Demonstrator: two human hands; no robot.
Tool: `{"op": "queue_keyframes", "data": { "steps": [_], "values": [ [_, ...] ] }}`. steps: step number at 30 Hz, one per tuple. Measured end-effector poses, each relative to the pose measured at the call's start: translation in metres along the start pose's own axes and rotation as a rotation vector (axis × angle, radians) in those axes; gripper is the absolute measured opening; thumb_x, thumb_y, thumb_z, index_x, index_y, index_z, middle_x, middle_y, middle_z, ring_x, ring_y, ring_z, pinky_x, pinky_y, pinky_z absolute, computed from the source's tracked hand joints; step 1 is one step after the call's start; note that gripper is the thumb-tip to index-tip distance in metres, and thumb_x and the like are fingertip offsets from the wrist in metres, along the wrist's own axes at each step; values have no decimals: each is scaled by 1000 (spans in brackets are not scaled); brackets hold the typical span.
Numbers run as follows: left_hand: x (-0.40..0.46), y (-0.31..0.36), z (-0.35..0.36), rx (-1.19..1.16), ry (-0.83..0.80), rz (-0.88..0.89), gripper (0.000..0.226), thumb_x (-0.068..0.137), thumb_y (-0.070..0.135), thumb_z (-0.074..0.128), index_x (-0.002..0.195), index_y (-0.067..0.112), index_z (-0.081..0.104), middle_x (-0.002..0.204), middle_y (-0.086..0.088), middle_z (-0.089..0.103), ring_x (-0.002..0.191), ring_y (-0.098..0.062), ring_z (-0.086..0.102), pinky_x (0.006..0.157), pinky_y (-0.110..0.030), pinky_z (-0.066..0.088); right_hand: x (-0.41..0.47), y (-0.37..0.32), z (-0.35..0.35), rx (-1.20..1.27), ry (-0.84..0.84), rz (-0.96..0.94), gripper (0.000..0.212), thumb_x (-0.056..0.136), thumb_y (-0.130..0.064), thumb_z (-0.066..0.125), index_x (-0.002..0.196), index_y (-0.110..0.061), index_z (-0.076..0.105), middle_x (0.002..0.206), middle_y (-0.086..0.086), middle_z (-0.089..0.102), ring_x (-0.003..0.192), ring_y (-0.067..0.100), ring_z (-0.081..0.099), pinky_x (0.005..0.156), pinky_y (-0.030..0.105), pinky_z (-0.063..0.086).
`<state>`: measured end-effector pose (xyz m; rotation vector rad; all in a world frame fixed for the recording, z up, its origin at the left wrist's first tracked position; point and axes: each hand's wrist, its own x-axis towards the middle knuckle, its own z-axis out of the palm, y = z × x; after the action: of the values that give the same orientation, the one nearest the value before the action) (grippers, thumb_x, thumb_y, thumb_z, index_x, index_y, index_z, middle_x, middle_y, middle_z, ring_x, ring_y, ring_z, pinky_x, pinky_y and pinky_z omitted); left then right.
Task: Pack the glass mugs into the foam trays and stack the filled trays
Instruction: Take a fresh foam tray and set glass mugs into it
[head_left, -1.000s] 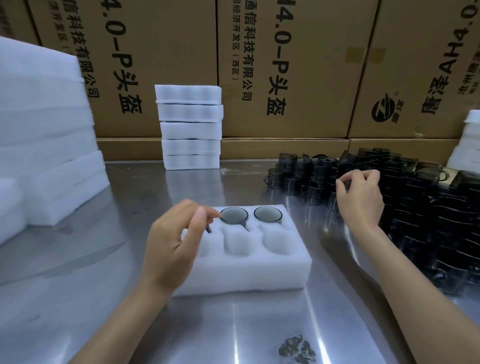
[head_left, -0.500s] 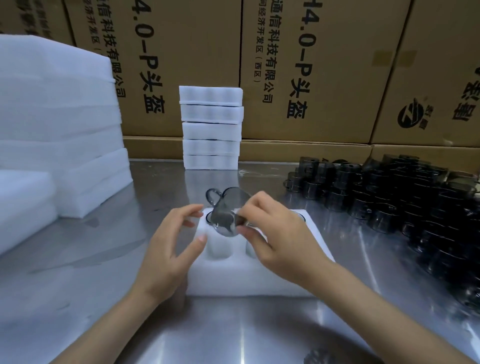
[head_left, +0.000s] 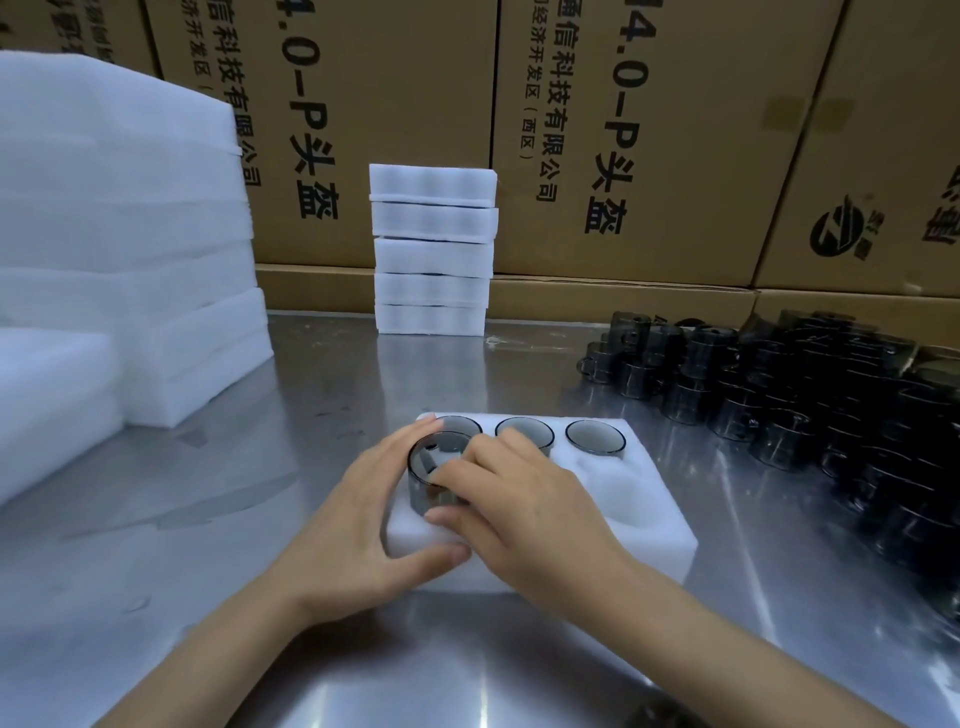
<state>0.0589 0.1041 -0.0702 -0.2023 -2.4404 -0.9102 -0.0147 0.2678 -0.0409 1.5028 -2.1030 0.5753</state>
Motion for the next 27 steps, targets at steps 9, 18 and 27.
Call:
{"op": "queue_keyframes", "data": {
  "steps": [9,18,27],
  "values": [
    [-2,3,1,-46,19,-50,93,64,63,69,141,48,21,141,40,27,135,11,25,105,-6,24,-1,-5,-2,122,0,111,35,90,-46,53,118,-27,61,103,-9,54,93,10,43,70,25,41],
    [-18,18,-10,357,148,170,57,82,47,51,134,22,52,142,11,46,135,-4,36,113,-31,22,-15,11,-9,38,-187,121,71,88,-65,20,150,-30,22,155,-22,15,141,-5,6,107,6,0],
    [-19,19,-8,359,86,44,54,76,49,46,118,23,67,126,13,60,121,-2,52,109,-39,31,-15,11,0,-85,-317,125,64,95,-60,25,150,-26,22,157,-13,16,145,4,4,115,28,7]
  ]
}}
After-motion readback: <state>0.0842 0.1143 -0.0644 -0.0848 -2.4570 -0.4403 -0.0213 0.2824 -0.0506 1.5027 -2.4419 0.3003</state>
